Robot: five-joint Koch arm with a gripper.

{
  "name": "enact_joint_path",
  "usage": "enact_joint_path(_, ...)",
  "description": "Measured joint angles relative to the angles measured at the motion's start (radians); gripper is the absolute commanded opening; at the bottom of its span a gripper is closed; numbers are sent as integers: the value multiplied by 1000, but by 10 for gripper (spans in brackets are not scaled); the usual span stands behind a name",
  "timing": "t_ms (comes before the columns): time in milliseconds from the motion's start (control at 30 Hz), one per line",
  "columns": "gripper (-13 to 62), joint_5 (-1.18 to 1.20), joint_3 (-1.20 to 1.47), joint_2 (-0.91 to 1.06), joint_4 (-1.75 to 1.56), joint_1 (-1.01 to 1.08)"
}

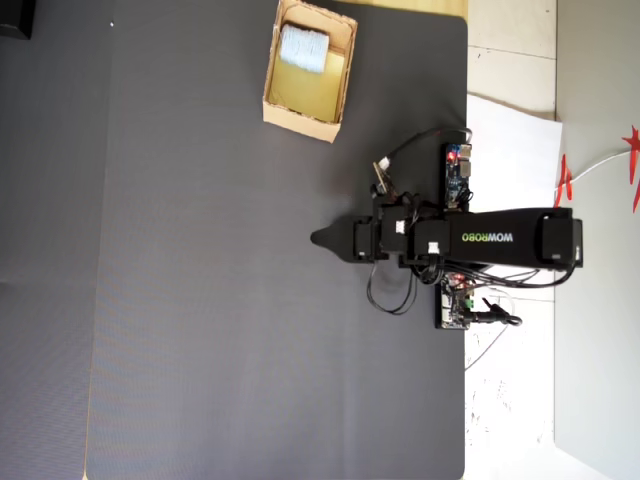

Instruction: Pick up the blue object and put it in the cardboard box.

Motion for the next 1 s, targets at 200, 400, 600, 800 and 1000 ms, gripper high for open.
enact_joint_path(200,343,-3,0,0,3,-11)
enact_joint_path(400,342,-3,0,0,3,-11)
enact_joint_path(600,341,-3,0,0,3,-11)
enact_joint_path(800,341,-3,0,0,3,-11)
enact_joint_path(1000,341,-3,0,0,3,-11)
